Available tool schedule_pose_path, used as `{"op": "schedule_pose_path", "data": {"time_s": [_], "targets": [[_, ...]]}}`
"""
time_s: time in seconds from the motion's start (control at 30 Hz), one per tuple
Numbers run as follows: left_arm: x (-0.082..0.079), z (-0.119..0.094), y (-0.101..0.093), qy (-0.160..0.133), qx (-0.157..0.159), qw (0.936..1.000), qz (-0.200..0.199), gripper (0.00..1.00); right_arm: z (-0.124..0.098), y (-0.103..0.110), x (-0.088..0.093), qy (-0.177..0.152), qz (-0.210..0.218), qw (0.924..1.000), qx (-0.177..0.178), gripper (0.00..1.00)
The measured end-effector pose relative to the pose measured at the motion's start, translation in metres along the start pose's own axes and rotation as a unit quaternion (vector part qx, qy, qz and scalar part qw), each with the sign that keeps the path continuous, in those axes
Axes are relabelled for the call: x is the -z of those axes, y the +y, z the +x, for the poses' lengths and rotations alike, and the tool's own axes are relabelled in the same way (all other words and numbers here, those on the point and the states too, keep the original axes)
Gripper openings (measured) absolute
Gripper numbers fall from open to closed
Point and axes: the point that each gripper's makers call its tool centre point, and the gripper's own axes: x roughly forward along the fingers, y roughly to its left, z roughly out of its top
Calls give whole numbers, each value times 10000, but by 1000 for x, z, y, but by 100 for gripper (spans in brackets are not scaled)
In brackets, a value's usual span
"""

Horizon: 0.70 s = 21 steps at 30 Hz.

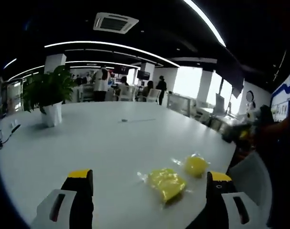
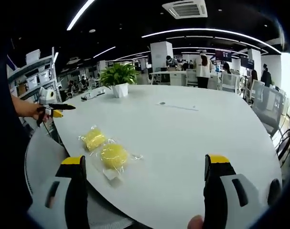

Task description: Compare the silicone blocks by pressing each to a similar depth, holding the contact briefly, and releasing to observe deformation and rebound differences across the visible hardness samples.

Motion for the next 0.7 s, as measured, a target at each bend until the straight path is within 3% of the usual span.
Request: {"op": "schedule_pose_path", "data": {"time_s": [0.17, 0.37, 0.5, 0.7], "targets": [[4, -5, 3, 40, -32, 10000, -76, 100, 0, 3, 9, 121, 107, 9999, 9, 96], [5, -7, 0, 1, 45, 10000, -15, 100, 0, 13, 21, 242, -65, 9997, -29, 97], [11, -12, -5, 112, 141, 9998, 30, 100, 3, 12, 31, 299, -148, 9993, 149, 97], [20, -18, 11, -17, 38, 9999, -165, 100, 8, 17, 34, 254, -110, 9994, 187, 97]]}}
